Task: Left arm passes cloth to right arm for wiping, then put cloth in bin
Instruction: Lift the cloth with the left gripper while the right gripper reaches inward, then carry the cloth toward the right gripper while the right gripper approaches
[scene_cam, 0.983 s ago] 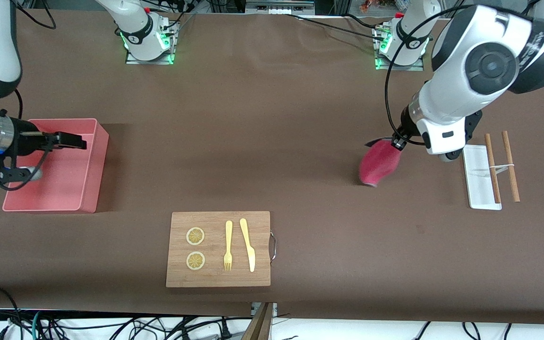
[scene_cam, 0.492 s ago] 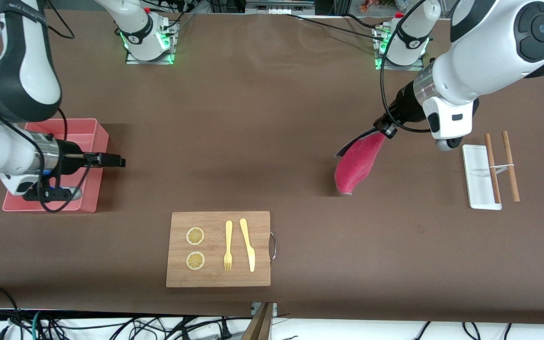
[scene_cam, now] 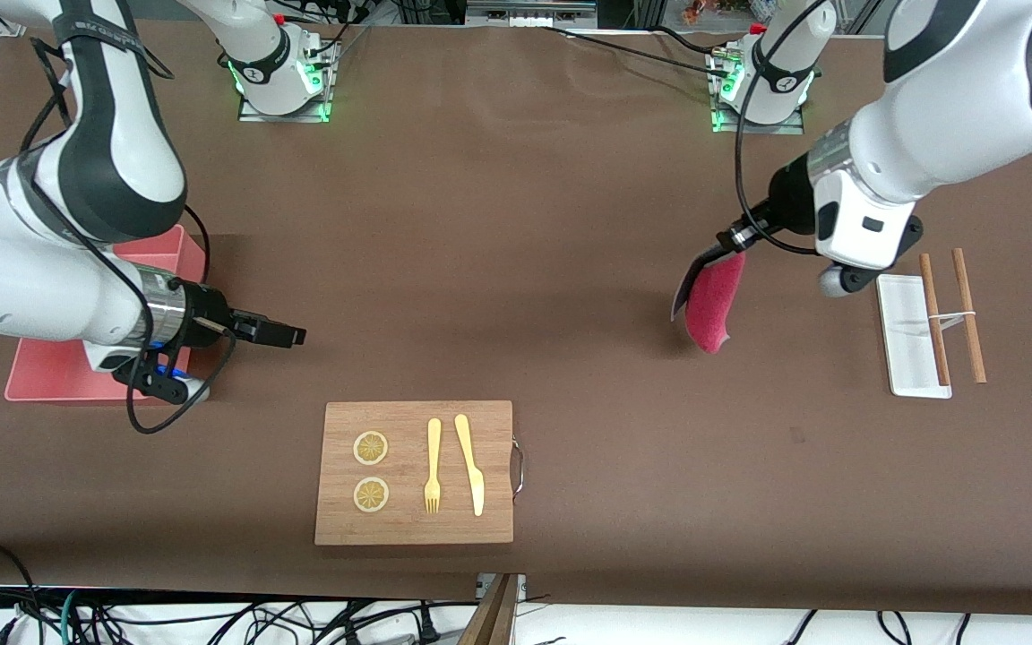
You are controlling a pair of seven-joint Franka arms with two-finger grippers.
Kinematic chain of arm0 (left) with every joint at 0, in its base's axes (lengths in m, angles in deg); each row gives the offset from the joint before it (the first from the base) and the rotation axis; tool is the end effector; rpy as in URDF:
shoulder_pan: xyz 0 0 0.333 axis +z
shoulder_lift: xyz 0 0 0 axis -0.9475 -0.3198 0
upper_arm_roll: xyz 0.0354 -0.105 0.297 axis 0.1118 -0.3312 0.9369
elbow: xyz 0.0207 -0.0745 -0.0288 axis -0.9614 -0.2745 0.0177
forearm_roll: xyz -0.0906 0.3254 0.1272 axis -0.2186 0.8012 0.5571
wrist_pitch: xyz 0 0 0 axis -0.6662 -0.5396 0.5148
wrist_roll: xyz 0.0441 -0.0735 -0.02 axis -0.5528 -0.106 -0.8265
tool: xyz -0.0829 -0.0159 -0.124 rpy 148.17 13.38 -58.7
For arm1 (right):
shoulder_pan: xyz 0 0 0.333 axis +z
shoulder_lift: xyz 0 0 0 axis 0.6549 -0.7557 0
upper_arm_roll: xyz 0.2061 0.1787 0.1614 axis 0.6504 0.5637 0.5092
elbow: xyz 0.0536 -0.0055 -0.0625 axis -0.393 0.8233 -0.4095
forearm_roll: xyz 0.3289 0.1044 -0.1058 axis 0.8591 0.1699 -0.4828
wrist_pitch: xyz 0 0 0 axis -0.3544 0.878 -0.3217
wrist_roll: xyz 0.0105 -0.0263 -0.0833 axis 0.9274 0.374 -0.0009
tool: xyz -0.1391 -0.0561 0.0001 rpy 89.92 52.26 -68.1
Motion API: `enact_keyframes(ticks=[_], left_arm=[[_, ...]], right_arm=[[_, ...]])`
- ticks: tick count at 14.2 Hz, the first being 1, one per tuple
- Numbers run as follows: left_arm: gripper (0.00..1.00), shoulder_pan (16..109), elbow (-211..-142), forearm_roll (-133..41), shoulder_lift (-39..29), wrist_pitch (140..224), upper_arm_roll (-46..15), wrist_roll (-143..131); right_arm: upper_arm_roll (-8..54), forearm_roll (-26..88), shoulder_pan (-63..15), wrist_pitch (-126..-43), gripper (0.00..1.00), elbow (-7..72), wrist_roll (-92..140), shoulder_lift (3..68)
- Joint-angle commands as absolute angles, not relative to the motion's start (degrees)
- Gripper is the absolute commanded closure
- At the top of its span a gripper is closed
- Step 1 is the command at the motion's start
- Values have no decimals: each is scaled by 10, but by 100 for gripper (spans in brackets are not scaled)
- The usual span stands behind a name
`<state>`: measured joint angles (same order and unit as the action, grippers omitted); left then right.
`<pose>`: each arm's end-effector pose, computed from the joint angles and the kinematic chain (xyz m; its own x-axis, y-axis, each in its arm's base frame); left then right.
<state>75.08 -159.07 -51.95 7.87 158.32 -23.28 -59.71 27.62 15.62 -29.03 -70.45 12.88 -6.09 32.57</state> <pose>0.5380 -0.2345 0.5434 0.7542 0.5807 -0.3066 0.6429 -0.7481 0.1643 0.6337 0.1755 0.4160 0.9299 -0.2845 -0.2332 -0.3446 -0.8954 -0.2820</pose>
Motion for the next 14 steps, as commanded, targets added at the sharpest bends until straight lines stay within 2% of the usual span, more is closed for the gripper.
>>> enact_keyframes(ticks=[1, 5, 12, 14], left_arm=[[100, 750, -1595, -573, 75, 1634, -258, -673], [100, 740, -1596, -647, 57, 1706, -273, -723], [100, 729, -1597, -707, 49, 1733, -284, -745], [100, 728, -1598, -708, 46, 1766, -292, -784]], right_arm=[[274, 166, -246, -754, 0, 119, -126, 309], [274, 201, -190, -764, 0, 120, -227, 295], [274, 344, -162, -764, 0, 122, -348, 283], [274, 365, -139, -769, 0, 122, -388, 283]])
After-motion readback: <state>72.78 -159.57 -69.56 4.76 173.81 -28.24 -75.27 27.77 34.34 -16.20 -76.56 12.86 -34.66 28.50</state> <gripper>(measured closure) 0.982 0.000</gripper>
